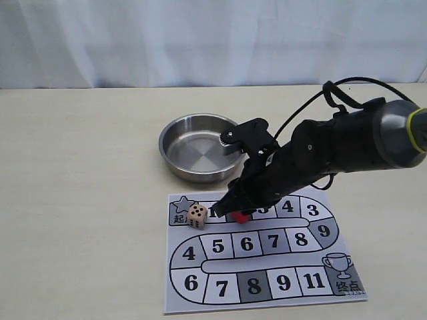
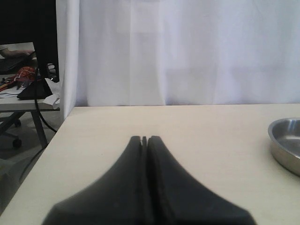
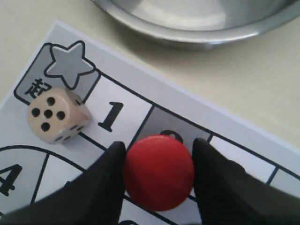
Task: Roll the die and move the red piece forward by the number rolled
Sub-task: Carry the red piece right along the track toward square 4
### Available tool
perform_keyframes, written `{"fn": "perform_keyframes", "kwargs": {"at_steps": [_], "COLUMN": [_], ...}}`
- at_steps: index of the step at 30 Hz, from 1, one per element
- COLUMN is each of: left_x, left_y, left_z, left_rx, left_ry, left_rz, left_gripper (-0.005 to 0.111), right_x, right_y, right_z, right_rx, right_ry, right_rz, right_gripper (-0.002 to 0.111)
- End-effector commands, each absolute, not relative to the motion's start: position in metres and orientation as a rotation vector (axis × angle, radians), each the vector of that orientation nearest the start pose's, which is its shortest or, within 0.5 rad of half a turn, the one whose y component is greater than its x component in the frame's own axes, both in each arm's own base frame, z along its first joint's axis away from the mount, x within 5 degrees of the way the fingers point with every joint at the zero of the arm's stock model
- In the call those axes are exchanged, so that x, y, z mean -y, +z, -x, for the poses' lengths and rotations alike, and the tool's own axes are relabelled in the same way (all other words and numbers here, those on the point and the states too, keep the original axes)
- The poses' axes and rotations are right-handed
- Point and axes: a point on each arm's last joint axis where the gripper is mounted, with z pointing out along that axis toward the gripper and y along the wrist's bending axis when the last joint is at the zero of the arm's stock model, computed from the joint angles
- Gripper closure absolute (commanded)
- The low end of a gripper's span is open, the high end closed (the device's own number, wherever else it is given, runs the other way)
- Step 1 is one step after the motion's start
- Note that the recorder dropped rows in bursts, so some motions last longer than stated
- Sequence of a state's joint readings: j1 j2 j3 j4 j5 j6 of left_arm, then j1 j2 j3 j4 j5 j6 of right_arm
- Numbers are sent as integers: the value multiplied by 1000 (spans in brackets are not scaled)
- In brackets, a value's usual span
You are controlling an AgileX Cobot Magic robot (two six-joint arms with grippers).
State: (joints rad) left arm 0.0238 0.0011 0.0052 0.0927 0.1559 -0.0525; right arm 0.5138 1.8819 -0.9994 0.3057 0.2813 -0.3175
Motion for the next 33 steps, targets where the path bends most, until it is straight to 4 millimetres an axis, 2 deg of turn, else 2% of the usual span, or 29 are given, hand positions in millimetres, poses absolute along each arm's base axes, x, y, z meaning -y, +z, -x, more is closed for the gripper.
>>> {"fn": "perform_keyframes", "kwargs": {"at_steps": [1, 4, 7, 13, 25, 33], "left_x": [-3, -3, -3, -3, -3, -3], "left_y": [200, 200, 200, 200, 200, 200], "left_z": [-56, -56, -56, -56, -56, -56], "left_rx": [-1626, -1626, -1626, -1626, -1626, -1626], "left_ry": [59, 59, 59, 59, 59, 59], "left_rz": [-3, -3, -3, -3, -3, -3], "left_gripper": [107, 107, 107, 107, 107, 107], "right_x": [-178, -178, -177, -161, -142, -134], "right_y": [134, 137, 148, 171, 158, 142], "right_z": [-306, -305, -306, -312, -309, -298], "right_rx": [-2536, -2530, -2484, -2440, -2467, -2460], "right_ry": [258, 260, 263, 262, 226, 200], "right_rz": [718, 716, 702, 628, 563, 516], "right_gripper": [104, 104, 104, 104, 104, 104]}}
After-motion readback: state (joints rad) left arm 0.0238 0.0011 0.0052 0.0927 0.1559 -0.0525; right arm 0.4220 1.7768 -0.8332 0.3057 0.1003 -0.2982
